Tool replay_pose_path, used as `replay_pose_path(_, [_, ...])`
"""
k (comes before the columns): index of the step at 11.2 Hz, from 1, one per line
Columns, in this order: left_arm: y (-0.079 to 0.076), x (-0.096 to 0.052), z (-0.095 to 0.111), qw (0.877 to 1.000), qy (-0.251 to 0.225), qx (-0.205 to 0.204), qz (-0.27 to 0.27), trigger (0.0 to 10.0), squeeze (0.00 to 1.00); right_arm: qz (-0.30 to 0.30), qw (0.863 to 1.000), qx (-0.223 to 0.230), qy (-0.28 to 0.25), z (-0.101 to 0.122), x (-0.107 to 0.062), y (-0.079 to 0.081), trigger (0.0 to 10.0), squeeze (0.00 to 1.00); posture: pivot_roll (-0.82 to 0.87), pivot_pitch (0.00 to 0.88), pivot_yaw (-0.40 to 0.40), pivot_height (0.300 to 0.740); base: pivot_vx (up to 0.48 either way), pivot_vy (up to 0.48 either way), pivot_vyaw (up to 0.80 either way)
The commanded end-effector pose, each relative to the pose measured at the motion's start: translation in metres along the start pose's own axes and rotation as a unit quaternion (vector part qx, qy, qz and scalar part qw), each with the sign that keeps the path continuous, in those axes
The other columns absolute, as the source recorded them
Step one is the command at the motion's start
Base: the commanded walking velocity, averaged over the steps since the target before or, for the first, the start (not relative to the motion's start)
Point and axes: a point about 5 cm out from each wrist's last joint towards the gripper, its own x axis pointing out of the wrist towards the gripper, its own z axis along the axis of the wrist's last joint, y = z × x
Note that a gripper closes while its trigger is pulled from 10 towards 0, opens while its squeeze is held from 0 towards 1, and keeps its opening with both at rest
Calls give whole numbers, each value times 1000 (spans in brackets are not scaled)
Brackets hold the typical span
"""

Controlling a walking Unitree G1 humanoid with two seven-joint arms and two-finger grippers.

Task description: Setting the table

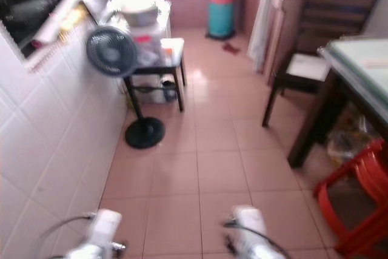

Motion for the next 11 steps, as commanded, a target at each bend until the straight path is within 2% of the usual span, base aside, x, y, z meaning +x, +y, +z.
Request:
replay_pose_path(1, [17,-1,3,999,-13,12,34,10000,0,17,1000,-1,-10,6,2,12,10000,0,-69,0,45,740,0,0,0])
replay_pose_path(2, [21,-1,5,999,-18,-2,36,10000,0,18,1000,-4,-8,3,2,12,10000,0,-70,0,44,740,0,0,0])
replay_pose_path(4, [24,-1,8,999,-28,7,35,10000,0,17,1000,-2,-1,-6,0,11,10000,0,-76,0,52,740,0,0,653])
replay_pose_path(6, [25,-1,11,999,-30,14,31,10000,0,18,1000,2,-4,-2,1,14,10000,0,-80,0,60,740,0,0,606])
replay_pose_path(10, [27,-1,17,999,-39,26,20,10000,0,21,1000,3,-2,-3,2,19,10000,0,-76,0,69,740,0,0,0])
replay_pose_path(11, [28,-1,16,999,-38,34,20,10000,0,23,1000,1,-2,-4,2,21,10000,0,-74,0,71,740,304,0,0])
